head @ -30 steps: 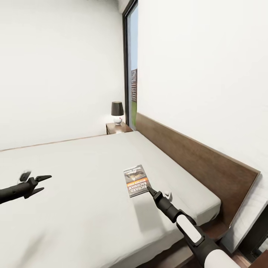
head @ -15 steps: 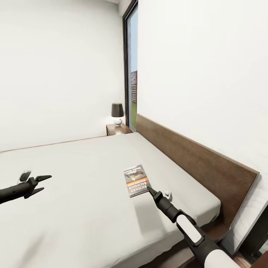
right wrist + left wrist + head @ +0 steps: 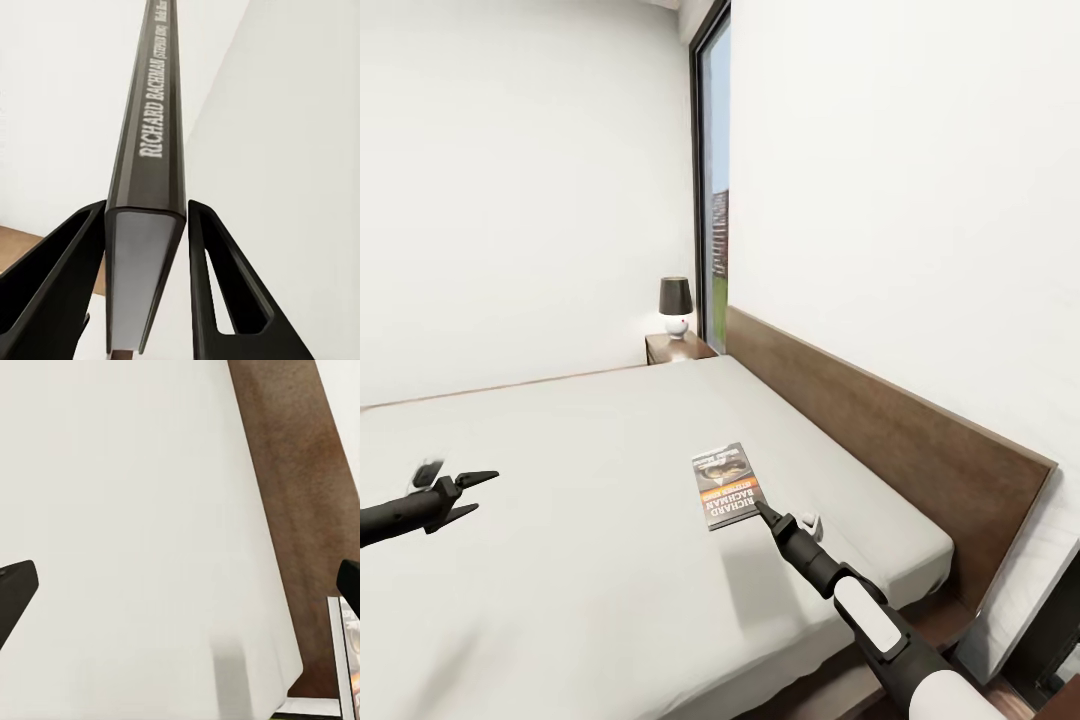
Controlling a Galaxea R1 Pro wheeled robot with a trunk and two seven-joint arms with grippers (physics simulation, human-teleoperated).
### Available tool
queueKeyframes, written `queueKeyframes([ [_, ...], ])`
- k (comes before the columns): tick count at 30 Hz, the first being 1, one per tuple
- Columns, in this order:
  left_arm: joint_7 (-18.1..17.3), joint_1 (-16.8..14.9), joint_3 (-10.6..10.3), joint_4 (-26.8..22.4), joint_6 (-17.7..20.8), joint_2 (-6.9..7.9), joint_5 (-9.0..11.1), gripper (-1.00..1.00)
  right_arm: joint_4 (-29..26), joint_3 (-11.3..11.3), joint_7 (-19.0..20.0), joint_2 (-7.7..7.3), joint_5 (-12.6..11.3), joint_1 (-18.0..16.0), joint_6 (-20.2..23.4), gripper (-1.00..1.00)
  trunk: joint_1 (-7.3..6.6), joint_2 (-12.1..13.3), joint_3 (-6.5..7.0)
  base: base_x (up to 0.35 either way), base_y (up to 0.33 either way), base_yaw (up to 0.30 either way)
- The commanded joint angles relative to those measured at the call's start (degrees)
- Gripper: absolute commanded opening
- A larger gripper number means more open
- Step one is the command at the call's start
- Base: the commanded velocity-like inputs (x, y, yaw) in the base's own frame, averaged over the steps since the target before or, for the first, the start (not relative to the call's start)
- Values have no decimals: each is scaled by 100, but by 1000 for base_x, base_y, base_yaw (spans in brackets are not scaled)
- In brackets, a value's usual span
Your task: In the bedroom, move the book from the bed onto either nightstand, and place the two sandals side by side next to the bed.
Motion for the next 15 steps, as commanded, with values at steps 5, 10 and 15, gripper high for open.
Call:
queueKeyframes([
  [5,-9,-4,45,1,38,1,-31,100,-2,19,6,-6,-60,-5,24,-100,-1,-3,-6,0,0,70],
  [10,-9,-4,45,2,38,1,-31,100,-2,21,6,-5,-59,-5,23,-100,-1,-3,-6,0,0,205],
  [15,-9,-4,45,0,38,1,-31,100,-2,26,6,-3,-59,-5,22,-100,-1,-3,-6,0,0,246],
])
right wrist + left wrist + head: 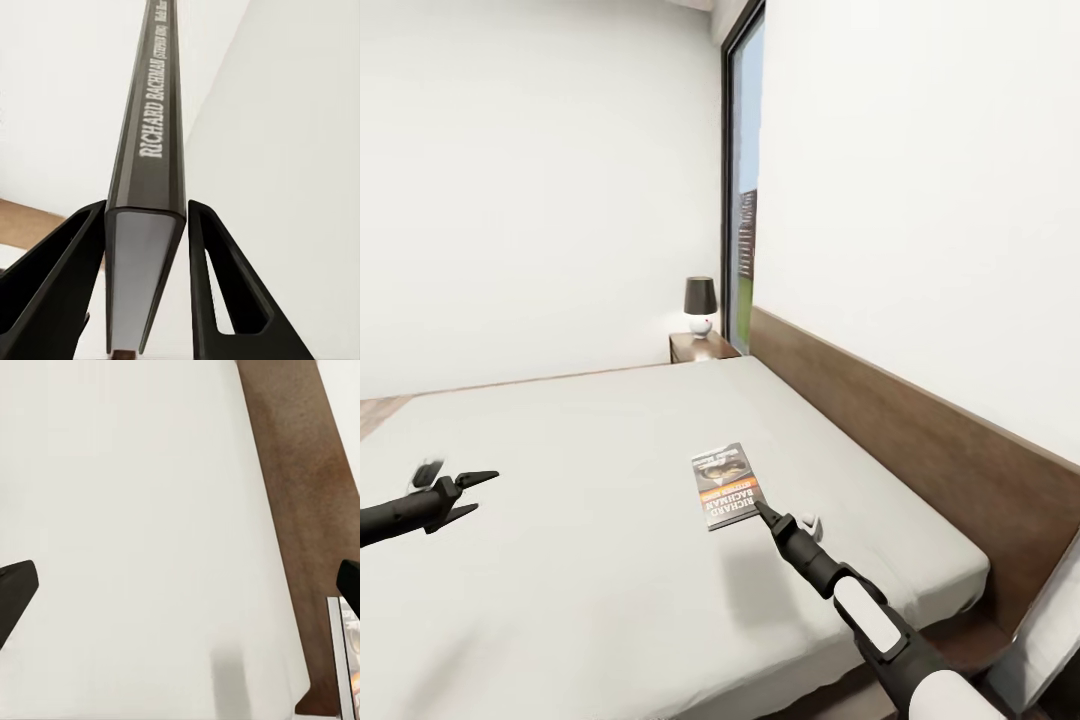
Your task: In the bedroom, move the book from the bed onto either nightstand, and place the two sandals side by side next to the bed.
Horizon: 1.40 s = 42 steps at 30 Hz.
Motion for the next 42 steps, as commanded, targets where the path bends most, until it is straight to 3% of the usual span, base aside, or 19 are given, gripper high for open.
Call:
queueKeyframes([
  [1,-9,-4,45,1,38,1,-31,100,-3,19,7,-5,-66,-5,25,-100,-1,-3,-6,0,0,254],
  [24,-10,-4,45,-2,38,-6,-31,100,-9,39,6,0,-58,-5,18,-100,-1,-3,-8,0,0,72],
  [42,-11,-4,45,2,46,0,-31,100,-9,46,7,0,-57,-5,18,-100,-1,-3,-8,0,0,236],
])
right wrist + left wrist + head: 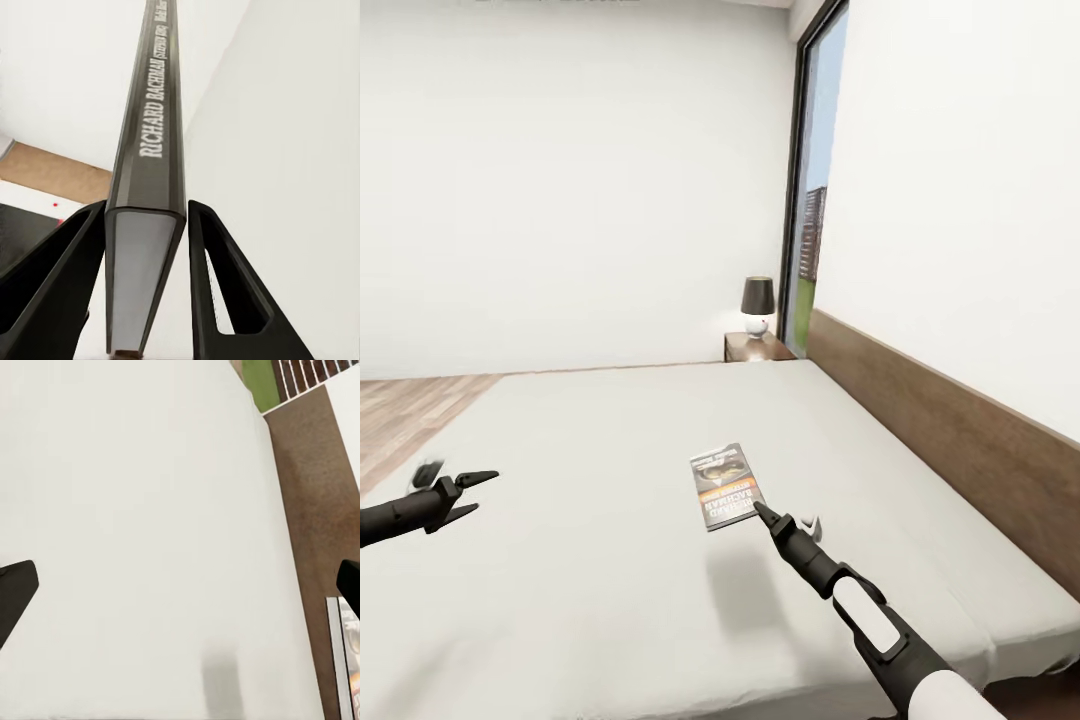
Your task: In the bedroom, move the book from the bed onto either nightstand, and place the two sandals side by side next to the bed.
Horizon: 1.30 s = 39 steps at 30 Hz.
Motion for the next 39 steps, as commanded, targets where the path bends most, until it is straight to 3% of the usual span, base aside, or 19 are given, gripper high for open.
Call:
queueKeyframes([
  [1,-8,-4,45,1,40,1,-31,100,-3,18,5,-6,-68,-5,26,-100,-1,-3,-6,0,0,263],
  [39,-1,-4,45,2,47,1,-31,100,-3,27,-16,-6,-82,-5,26,-100,-1,-3,-6,-79,67,264],
])
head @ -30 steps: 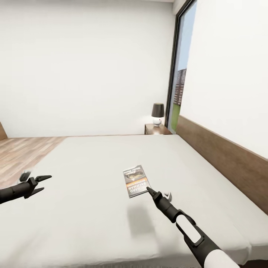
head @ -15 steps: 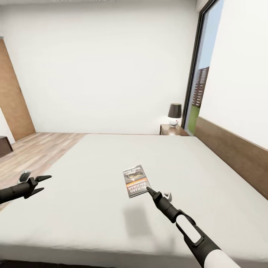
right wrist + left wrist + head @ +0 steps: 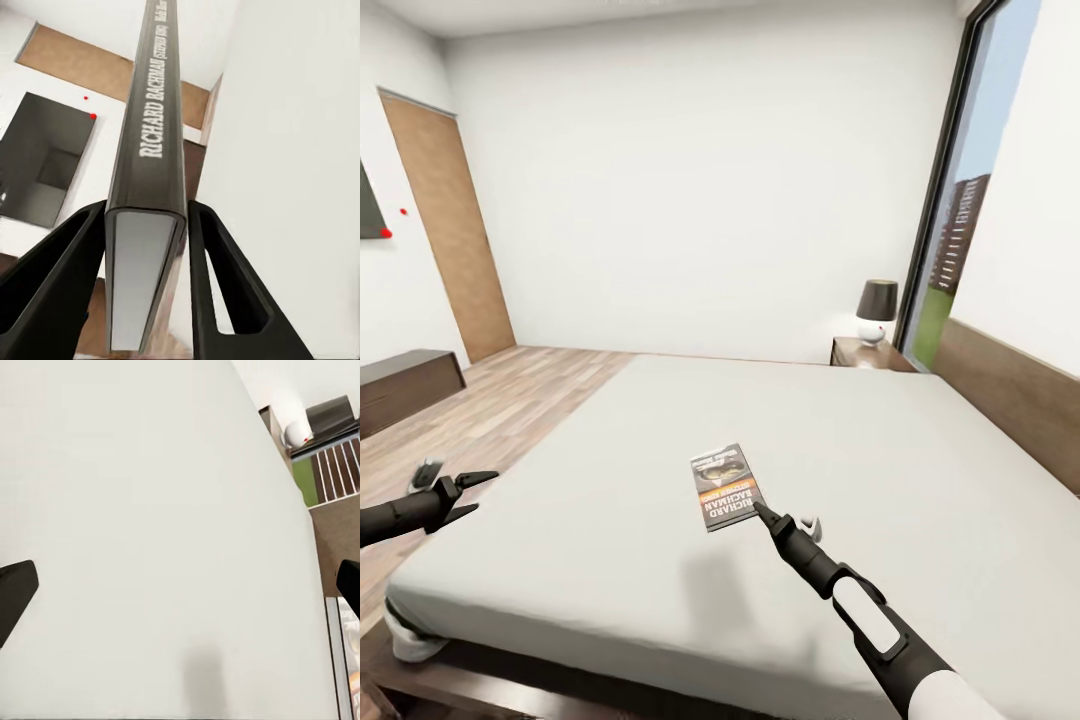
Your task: In the bedroom, move the book from the bed onto either nightstand, and place the two sandals side by side next to the bed.
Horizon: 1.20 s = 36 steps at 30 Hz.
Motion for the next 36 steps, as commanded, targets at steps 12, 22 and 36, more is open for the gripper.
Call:
queueKeyframes([
  [12,-6,-3,45,0,38,1,-29,100,-3,10,11,-6,-70,-5,26,-100,-2,-3,-6,-91,65,265],
  [22,-9,-3,45,0,38,2,-29,100,-3,14,12,-6,-67,-5,26,-100,-2,-3,-6,-5,3,265],
  [36,-12,-3,45,0,38,1,-29,100,-3,9,12,-6,-72,-5,26,-100,-2,-3,-6,-22,48,265],
])
